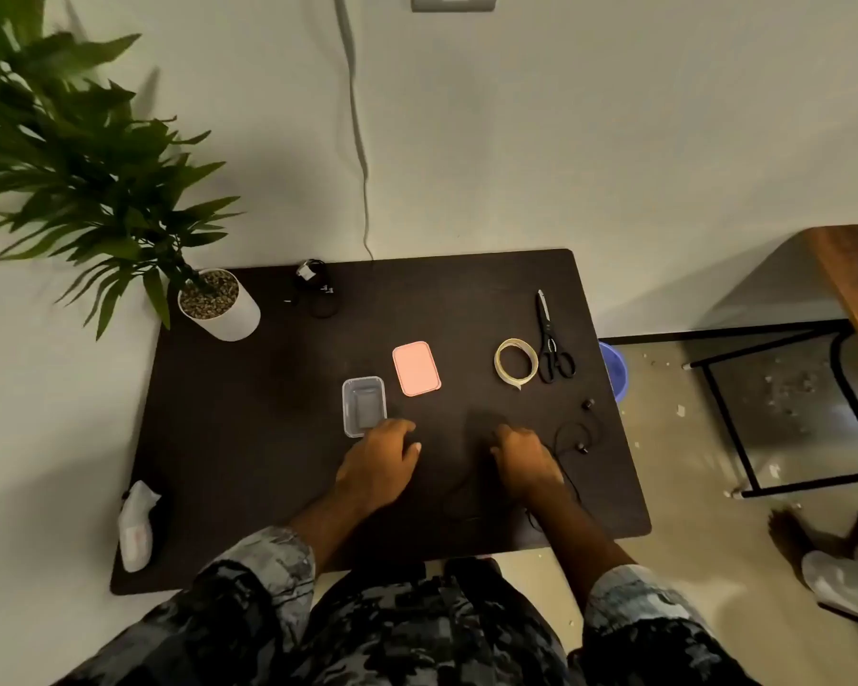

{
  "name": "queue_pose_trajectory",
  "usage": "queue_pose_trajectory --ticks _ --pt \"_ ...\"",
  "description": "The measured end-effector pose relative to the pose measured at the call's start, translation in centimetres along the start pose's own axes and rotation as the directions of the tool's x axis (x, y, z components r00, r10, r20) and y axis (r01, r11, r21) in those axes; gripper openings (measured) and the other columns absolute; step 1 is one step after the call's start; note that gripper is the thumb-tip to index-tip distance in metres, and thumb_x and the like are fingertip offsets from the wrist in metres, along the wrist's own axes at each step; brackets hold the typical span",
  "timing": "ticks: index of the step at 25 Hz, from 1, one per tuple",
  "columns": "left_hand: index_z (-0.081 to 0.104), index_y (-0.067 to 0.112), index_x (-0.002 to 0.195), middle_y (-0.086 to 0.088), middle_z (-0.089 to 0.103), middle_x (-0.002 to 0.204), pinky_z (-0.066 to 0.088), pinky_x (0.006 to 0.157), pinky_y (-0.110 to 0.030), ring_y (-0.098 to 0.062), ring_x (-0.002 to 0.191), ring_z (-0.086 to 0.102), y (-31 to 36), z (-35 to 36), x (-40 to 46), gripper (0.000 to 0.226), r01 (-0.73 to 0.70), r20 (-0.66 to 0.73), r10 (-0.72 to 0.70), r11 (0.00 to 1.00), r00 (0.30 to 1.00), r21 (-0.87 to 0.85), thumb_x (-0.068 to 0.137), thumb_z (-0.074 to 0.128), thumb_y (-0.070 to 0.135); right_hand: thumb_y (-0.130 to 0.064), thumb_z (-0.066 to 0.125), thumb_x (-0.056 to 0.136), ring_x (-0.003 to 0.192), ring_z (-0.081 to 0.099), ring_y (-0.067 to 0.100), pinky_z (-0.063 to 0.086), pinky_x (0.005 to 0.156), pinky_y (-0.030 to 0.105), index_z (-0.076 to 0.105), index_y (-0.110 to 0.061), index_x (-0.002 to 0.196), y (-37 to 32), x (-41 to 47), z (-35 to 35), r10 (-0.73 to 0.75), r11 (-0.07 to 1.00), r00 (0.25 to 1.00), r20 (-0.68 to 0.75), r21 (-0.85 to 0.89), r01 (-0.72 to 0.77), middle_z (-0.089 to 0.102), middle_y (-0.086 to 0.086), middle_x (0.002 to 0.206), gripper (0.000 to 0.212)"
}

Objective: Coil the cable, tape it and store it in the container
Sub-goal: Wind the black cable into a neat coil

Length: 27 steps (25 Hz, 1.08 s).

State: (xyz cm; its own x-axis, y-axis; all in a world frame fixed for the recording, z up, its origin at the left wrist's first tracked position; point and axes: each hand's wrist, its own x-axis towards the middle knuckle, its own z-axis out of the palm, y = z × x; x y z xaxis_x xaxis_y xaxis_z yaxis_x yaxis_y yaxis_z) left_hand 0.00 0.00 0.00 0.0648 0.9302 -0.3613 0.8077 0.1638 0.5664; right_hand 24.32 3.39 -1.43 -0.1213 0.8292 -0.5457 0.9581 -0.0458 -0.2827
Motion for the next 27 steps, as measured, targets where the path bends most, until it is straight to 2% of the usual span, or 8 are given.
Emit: queue_pose_trajectory --ticks 7,11,15,17,21,23,25,27 --pt "0.058 0.022 0.135 0.000 0.063 0.134 0.050 0.103 -0.033 -0.015 0.121 0.061 1.4 0.8 -0.1 0.040 0.036 0.080 -0.036 0.999 0.996 -0.003 0.100 0.055 0.040 -0.021 0.062 0.098 0.127 0.057 0.035 0.053 0.102 0.046 0.061 -0.017 0.134 3.6 1.3 1.0 0.007 0.999 0.993 0.116 -0.048 -0.001 0.055 0.014 0.142 0.036" --pt "0.060 0.027 0.131 0.006 0.062 0.130 0.050 0.100 -0.030 -0.010 0.116 0.060 1.8 2.4 -1.4 0.037 0.064 0.170 -0.068 0.998 0.983 0.028 0.099 0.053 0.044 -0.023 0.061 0.100 0.131 0.051 0.037 0.054 0.099 0.047 0.060 -0.016 0.130 4.4 1.8 2.3 0.008 0.997 0.996 0.094 -0.079 0.000 0.049 0.014 0.143 0.031" --pt "0.062 0.029 0.126 0.007 0.062 0.128 0.050 0.101 -0.033 -0.009 0.114 0.059 2.0 3.5 -2.5 0.035 0.089 0.186 -0.092 0.996 0.978 0.023 0.098 0.052 0.046 -0.026 0.053 0.104 0.137 0.045 0.038 0.050 0.106 0.050 0.059 -0.013 0.131 4.3 1.7 3.1 0.000 0.995 0.998 0.067 -0.100 0.007 0.051 0.017 0.146 0.030" --pt "0.062 0.028 0.127 0.007 0.062 0.128 0.048 0.101 -0.030 -0.009 0.115 0.059 2.8 3.6 -2.2 0.034 0.073 0.169 -0.074 0.997 0.983 0.015 0.099 0.052 0.044 -0.028 0.047 0.106 0.130 0.050 0.038 0.048 0.105 0.051 0.056 -0.013 0.129 3.8 1.8 2.4 -0.026 0.996 0.999 0.027 -0.080 0.028 0.059 0.016 0.136 0.029" --pt "0.052 0.025 0.144 0.003 0.056 0.144 0.042 0.112 -0.036 -0.016 0.132 0.051 5.6 3.3 -0.2 0.044 0.031 0.095 -0.027 0.999 0.995 -0.044 0.101 0.050 0.036 -0.027 0.059 0.101 0.100 0.067 0.025 0.054 0.092 0.044 0.063 -0.024 0.103 2.0 1.5 -1.0 -0.167 0.960 0.986 0.021 0.231 0.157 0.073 0.003 0.103 0.006" --pt "0.046 0.023 0.150 0.001 0.053 0.150 0.039 0.116 -0.038 -0.018 0.137 0.049 7.4 3.1 1.1 0.047 0.016 0.102 -0.004 0.992 0.995 -0.123 0.103 0.048 0.032 -0.020 0.068 0.098 0.090 0.070 0.011 0.057 0.087 0.033 0.074 -0.024 0.096 1.0 1.1 -3.1 -0.227 0.893 0.974 -0.021 0.393 0.217 0.076 -0.006 0.096 0.007" --pt "0.053 0.023 0.144 0.000 0.063 0.140 0.046 0.110 -0.036 -0.017 0.127 0.059 8.8 2.7 1.8 0.042 0.009 0.107 0.016 0.973 0.994 -0.231 0.103 0.049 0.031 -0.018 0.072 0.096 0.081 0.071 0.005 0.059 0.081 0.028 0.079 -0.023 0.095 0.5 1.1 -4.4 -0.232 0.834 0.972 -0.045 0.506 0.223 0.078 -0.008 0.089 0.009" --pt "0.067 0.022 0.127 0.001 0.075 0.114 0.057 0.094 -0.035 -0.012 0.102 0.070 9.7 2.2 2.1 0.028 0.028 0.058 -0.009 0.946 0.998 -0.324 0.101 0.055 0.023 -0.020 0.078 0.092 0.076 0.075 0.010 0.062 0.076 0.031 0.076 -0.023 0.098 0.2 1.2 -5.4 -0.158 0.781 0.983 -0.089 0.598 0.179 0.078 -0.004 0.087 0.006"
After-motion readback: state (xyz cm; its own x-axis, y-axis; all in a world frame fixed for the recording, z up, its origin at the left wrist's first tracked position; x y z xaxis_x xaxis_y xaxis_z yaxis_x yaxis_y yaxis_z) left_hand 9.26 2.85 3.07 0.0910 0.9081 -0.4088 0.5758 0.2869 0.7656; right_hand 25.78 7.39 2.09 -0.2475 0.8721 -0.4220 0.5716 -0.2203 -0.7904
